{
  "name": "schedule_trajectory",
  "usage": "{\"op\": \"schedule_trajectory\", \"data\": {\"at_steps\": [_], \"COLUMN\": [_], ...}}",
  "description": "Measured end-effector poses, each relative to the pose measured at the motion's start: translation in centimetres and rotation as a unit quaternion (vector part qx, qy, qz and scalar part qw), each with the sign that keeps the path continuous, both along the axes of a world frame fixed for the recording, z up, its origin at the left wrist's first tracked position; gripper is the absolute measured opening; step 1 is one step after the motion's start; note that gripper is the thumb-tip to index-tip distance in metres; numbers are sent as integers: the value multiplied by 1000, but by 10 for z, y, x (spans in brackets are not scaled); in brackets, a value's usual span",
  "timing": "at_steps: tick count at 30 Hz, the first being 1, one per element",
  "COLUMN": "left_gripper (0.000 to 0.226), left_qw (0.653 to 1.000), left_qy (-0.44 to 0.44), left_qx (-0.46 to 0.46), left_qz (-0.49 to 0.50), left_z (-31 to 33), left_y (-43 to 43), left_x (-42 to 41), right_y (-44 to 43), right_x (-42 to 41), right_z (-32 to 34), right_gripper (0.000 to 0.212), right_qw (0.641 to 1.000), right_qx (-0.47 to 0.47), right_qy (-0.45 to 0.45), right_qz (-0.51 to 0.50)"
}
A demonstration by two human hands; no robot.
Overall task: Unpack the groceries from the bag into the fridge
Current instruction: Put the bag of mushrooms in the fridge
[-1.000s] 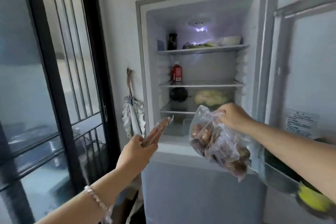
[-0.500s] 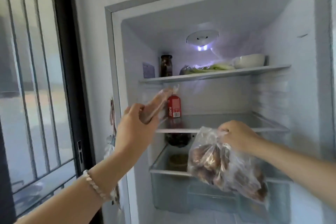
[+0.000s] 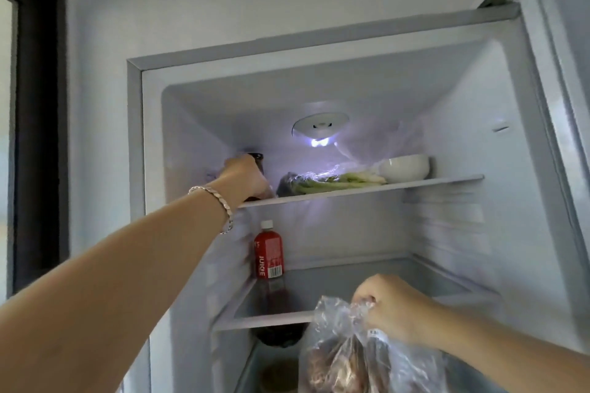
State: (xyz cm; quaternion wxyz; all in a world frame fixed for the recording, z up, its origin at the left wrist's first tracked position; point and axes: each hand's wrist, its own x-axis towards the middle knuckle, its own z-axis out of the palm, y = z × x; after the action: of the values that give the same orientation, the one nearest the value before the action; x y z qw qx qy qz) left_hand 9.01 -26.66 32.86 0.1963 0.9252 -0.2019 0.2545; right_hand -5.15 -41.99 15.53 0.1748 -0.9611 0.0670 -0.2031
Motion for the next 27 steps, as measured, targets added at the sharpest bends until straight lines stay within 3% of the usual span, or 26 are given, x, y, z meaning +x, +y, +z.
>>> {"op": "schedule_trajectory", "data": {"at_steps": [3, 5, 8, 10, 13, 16, 19, 23, 25, 27], "left_gripper": [16, 14, 21, 31, 27, 29, 34, 32, 28, 32], "left_qw": [989, 970, 956, 952, 964, 980, 986, 985, 986, 987], "left_qy": [80, 118, 80, 47, 9, -39, -32, 11, 5, -23], "left_qx": [-12, -69, -123, -162, -150, -78, -45, -36, -23, -73], "left_qz": [-123, -200, -253, -255, -222, -177, -155, -171, -164, -144], "left_z": [0, -2, -8, -12, -14, -12, -9, -5, -6, -15], "left_y": [-11, -12, -3, 0, -5, -16, -23, -24, -27, -26], "left_x": [2, 4, 13, 19, 17, 15, 23, 31, 26, 16], "right_y": [-5, -10, -11, -12, -14, -18, -18, -15, -14, -14], "right_x": [-3, -6, -7, -7, -8, -9, -12, -18, -21, -23], "right_z": [-2, 0, 2, 1, -3, -10, -13, -14, -17, -20], "right_gripper": [19, 18, 21, 16, 31, 10, 4, 37, 44, 43], "right_qw": [1000, 1000, 999, 999, 999, 999, 997, 997, 997, 997], "right_qx": [-8, -2, -21, -30, -14, 4, 23, 45, 38, 47], "right_qy": [9, 11, 15, -3, -13, -7, 3, -4, -9, -18], "right_qz": [-19, -24, -22, -25, -28, -54, -70, -69, -66, -52]}}
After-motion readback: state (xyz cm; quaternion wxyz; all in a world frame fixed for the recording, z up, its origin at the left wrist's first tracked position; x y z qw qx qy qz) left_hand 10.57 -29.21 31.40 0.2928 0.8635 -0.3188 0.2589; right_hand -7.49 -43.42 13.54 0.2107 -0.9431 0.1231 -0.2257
